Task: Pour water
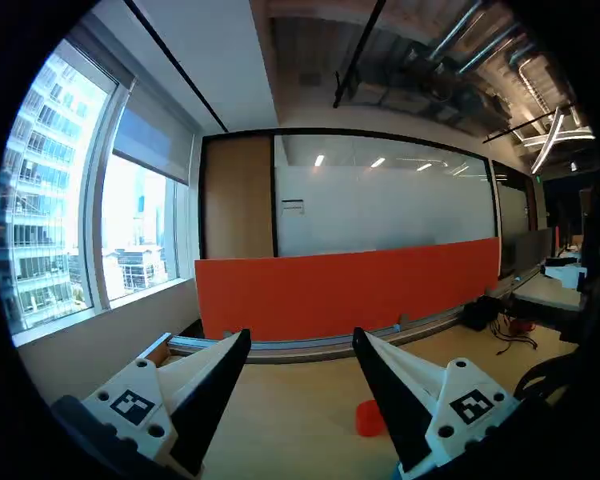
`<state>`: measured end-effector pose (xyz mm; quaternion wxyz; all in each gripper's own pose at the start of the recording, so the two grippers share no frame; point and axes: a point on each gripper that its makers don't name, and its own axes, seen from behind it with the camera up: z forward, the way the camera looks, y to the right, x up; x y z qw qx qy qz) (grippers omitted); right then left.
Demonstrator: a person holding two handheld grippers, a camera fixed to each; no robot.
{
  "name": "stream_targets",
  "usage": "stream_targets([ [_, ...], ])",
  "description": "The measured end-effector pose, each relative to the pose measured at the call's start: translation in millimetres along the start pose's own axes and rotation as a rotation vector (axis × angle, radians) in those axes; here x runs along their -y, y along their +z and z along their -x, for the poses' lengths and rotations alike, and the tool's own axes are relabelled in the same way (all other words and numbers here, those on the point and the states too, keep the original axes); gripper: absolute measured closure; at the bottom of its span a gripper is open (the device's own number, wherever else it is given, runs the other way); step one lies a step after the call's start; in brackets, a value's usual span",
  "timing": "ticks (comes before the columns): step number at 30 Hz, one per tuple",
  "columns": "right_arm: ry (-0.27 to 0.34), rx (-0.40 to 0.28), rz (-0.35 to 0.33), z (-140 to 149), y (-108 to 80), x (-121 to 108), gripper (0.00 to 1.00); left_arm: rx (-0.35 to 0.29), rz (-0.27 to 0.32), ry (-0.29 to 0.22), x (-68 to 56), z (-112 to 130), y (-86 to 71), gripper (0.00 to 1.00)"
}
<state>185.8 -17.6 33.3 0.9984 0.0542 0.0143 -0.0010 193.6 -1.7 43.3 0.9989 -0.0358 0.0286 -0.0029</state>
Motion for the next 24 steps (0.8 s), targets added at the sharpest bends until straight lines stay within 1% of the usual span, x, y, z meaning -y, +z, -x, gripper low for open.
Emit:
stream_targets([
  [5,-0.001,0.004,-0.041,0,0.9,7,0.0,0.016,0.065,-0.006,-14.3,4,0.8,0.06],
  [10,-0.008,0.006,-0.112,-2,-0.1,19,0.0,0.022,0.128,-0.02,-27.4,7,1.3,0.06],
  [14,-0.037,-0.005,-0.183,-5,-3.8,34,0.0,0.022,0.167,-0.027,-33.7,6,0.3,0.06],
  [17,-0.063,-0.01,-0.238,-6,-7.6,46,0.0,0.021,0.197,-0.021,-38.0,6,-1.6,0.06],
  [20,-0.073,-0.013,-0.278,-8,-10.3,54,0.0,0.021,0.234,-0.015,-46.3,5,-3.8,0.06],
  [24,-0.053,-0.007,-0.333,-9,-13.8,63,0.0,0.021,0.295,-0.012,-59.9,4,-7.7,0.06],
])
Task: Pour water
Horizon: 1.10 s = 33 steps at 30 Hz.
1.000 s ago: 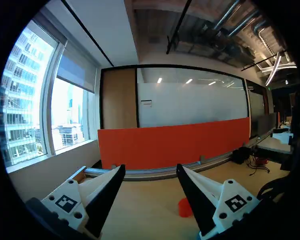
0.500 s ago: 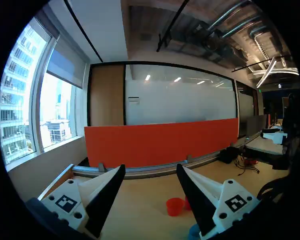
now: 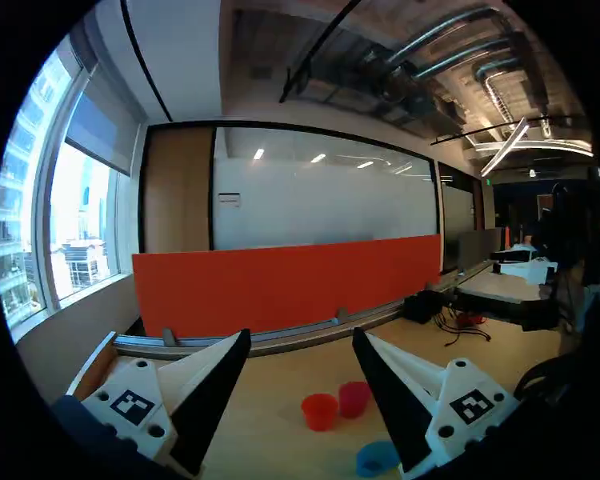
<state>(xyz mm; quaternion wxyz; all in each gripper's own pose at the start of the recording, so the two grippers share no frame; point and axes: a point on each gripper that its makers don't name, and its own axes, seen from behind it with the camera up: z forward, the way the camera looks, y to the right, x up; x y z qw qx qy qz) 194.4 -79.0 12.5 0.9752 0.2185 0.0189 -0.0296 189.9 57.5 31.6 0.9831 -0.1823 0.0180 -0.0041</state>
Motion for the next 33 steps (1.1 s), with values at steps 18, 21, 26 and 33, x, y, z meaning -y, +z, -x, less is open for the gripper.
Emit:
stream_targets([
  [18,0.018,0.024,-0.222,0,1.8,34,0.0,0.042,0.163,0.034,-34.7,17,0.0,0.06],
  [21,0.012,0.044,-0.266,5,1.5,42,0.0,0.049,0.192,0.032,-39.7,21,-1.6,0.06],
  [26,0.001,0.076,-0.327,17,1.4,55,0.0,0.067,0.237,0.026,-49.1,29,-4.0,0.06],
  [33,-0.023,0.13,-0.397,42,-1.9,70,0.0,0.101,0.276,0.048,-56.4,48,-7.0,0.06],
])
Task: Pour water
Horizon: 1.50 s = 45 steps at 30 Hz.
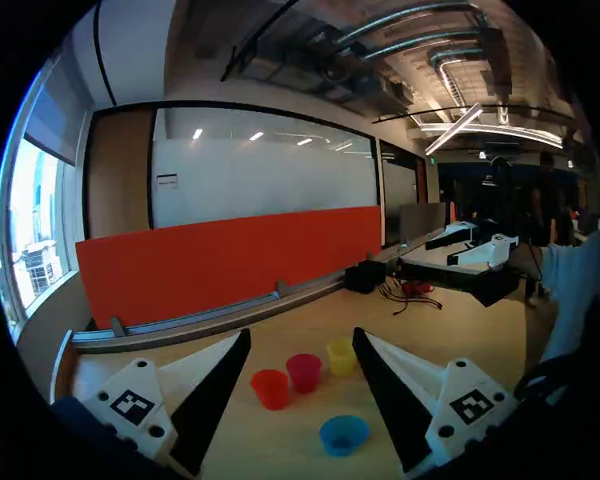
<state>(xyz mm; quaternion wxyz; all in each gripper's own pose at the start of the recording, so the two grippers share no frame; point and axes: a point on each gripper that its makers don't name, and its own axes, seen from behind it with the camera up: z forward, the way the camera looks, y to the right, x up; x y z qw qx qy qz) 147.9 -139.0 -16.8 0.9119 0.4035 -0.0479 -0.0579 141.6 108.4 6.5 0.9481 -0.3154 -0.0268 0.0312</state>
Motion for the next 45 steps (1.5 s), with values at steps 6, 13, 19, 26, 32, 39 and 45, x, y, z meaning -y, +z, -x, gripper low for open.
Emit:
stream_targets([
  [6,0.001,0.039,-0.045,20,3.0,8,0.0,0.033,0.031,0.023,-10.2,21,2.3,0.06],
  [13,0.007,0.079,-0.081,40,4.8,15,0.0,0.079,0.047,0.043,-17.3,46,5.6,0.06],
  [19,-0.001,0.125,-0.107,63,5.5,20,0.0,0.113,0.066,0.021,-22.8,68,7.6,0.06],
  [26,-0.015,0.185,-0.119,94,10.3,21,0.0,0.164,0.078,0.013,-27.7,96,10.4,0.06],
  [32,-0.029,0.224,-0.13,118,15.6,23,0.0,0.203,0.103,0.001,-35.2,118,13.6,0.06],
  [39,-0.04,0.266,-0.142,143,23.2,27,0.0,0.243,0.124,-0.024,-39.3,141,15.6,0.06],
  [45,-0.036,0.301,-0.154,165,28.3,32,0.0,0.274,0.143,-0.028,-44.8,162,14.4,0.06],
])
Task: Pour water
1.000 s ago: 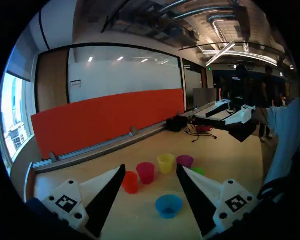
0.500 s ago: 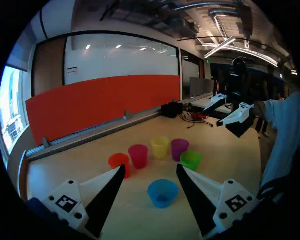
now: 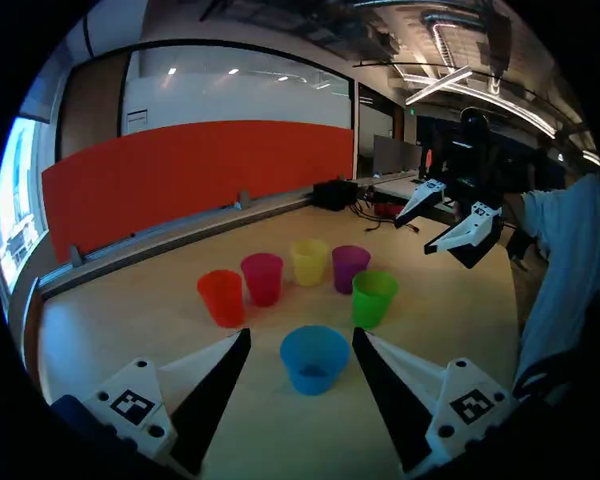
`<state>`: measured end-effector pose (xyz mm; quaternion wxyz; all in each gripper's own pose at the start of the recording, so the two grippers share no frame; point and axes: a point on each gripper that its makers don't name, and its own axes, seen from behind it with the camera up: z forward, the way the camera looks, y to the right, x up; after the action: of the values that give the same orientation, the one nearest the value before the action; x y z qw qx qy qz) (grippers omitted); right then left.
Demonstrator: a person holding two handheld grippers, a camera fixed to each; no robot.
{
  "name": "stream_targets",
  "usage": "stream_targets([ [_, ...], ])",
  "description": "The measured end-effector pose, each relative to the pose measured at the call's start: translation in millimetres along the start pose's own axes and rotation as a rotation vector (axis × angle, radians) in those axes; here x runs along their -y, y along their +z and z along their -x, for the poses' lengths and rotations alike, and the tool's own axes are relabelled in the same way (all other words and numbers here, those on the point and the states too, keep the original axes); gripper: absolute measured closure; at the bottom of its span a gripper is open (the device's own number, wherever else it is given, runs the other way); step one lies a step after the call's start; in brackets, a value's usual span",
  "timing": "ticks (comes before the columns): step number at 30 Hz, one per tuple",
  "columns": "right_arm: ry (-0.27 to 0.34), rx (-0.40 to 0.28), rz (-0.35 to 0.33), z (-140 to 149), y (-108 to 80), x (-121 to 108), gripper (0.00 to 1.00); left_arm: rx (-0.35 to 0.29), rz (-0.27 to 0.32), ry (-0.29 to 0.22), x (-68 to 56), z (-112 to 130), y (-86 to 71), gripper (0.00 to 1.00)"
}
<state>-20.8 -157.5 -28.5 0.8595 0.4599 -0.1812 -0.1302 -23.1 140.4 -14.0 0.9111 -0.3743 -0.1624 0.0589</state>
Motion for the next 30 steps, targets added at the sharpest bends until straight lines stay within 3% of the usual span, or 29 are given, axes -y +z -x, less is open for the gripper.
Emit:
stream_targets([
  [17,0.006,0.083,-0.007,44,25.2,7,0.0,0.089,0.04,0.007,-12.2,48,11.9,0.06],
  [30,-0.001,0.136,0.022,61,41.6,1,0.0,0.143,0.029,0.018,-9.9,64,25.6,0.06],
])
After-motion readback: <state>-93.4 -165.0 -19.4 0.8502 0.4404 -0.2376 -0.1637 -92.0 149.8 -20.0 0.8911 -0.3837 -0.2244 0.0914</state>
